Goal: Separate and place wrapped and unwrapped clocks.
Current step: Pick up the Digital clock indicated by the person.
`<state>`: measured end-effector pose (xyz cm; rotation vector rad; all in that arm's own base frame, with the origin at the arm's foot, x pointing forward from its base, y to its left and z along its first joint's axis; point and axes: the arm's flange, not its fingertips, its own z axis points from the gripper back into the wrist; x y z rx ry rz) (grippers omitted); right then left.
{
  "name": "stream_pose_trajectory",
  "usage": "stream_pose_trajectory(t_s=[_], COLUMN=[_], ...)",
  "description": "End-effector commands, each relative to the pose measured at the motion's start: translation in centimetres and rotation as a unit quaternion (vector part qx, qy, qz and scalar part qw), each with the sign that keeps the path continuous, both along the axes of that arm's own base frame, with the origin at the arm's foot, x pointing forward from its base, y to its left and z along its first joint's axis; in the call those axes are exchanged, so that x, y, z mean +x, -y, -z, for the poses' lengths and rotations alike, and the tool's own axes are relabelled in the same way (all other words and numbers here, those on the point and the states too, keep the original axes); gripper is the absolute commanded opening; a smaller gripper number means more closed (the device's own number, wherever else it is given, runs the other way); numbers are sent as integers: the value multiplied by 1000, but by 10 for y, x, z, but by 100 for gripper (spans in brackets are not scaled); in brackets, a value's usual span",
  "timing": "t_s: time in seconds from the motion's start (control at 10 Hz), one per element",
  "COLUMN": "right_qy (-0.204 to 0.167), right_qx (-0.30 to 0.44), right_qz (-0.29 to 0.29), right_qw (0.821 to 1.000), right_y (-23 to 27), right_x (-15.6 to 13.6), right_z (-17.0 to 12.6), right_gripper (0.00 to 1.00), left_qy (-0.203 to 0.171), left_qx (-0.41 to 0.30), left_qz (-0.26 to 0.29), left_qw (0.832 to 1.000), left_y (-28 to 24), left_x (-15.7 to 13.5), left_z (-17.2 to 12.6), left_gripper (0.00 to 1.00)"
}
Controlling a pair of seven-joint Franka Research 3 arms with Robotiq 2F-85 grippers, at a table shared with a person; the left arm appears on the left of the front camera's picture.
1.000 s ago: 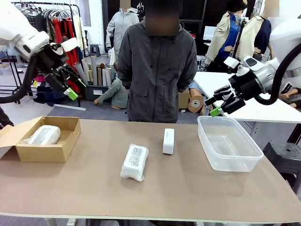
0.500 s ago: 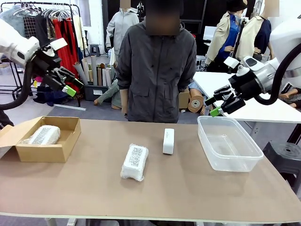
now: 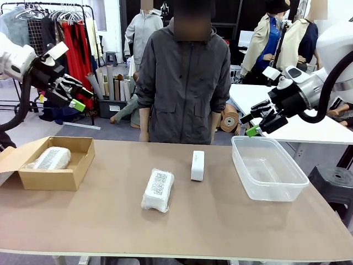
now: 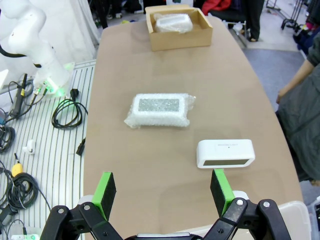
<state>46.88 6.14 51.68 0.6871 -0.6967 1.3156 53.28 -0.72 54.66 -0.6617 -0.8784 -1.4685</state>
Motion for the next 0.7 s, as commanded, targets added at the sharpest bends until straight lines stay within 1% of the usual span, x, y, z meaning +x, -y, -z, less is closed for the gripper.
stream_pose_trajectory(t_s=[0.0, 0.1, 0.3, 0.4, 0.5, 0.6], right_qy=[1, 1, 1, 1, 1, 1], right_qx=[0, 0, 0, 0, 0, 0], right_qz=[-1, -1, -1, -1, -1, -1], right_qw=[1000, 1000, 1000, 1000, 1000, 1000], right_y=[0, 0, 0, 0, 0, 0], right_x=[-1, -1, -1, -1, -1, -1], right_z=[0, 0, 0, 0, 0, 0], right_gripper=[100, 100, 100, 100, 100, 100], left_qy=[30, 33, 26, 16, 25, 25], left_qx=[24, 33, 41, 59, 32, 32], left_qz=[-15, -20, -20, -42, -20, -20], left_qw=[999, 999, 999, 997, 999, 999], left_y=[7, 9, 8, 10, 8, 8], left_x=[-12, -12, -13, -13, -6, -6], left_z=[9, 7, 9, 8, 7, 7], left_gripper=[100, 100, 100, 100, 100, 100])
